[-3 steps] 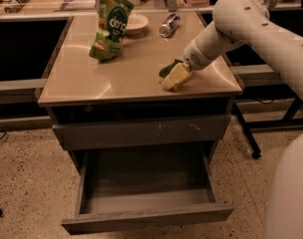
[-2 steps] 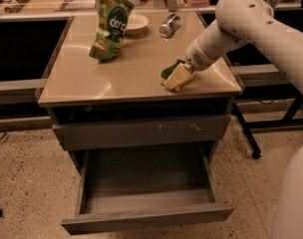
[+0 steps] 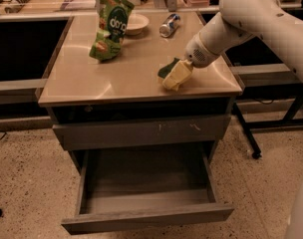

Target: Place sponge into middle drawer

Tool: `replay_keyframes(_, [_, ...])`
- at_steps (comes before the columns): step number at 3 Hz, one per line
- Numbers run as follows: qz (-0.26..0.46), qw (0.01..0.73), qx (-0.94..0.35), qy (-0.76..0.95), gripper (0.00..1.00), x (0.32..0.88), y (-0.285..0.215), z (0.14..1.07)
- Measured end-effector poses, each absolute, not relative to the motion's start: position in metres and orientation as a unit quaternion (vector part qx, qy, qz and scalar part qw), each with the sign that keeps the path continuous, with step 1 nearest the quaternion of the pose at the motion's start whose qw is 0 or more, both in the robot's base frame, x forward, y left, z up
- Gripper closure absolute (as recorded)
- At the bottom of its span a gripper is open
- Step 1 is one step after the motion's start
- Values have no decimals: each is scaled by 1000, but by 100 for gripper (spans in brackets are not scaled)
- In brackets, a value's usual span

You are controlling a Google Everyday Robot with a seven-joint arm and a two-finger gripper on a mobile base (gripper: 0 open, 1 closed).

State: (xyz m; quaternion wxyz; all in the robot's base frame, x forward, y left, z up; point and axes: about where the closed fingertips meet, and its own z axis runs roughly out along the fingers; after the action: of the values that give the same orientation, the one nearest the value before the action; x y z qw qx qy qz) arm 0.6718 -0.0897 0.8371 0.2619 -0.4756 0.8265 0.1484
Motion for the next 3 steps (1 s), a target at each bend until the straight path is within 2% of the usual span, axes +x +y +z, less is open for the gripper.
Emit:
replay_keyframes(1, [153,260,-489,819,100,669,-85,836])
replay_keyframes(2, [175,250,-538,786,100,641,-75,843])
replay_keyframes(3, [225,234,-601,730,100,587,-68,861])
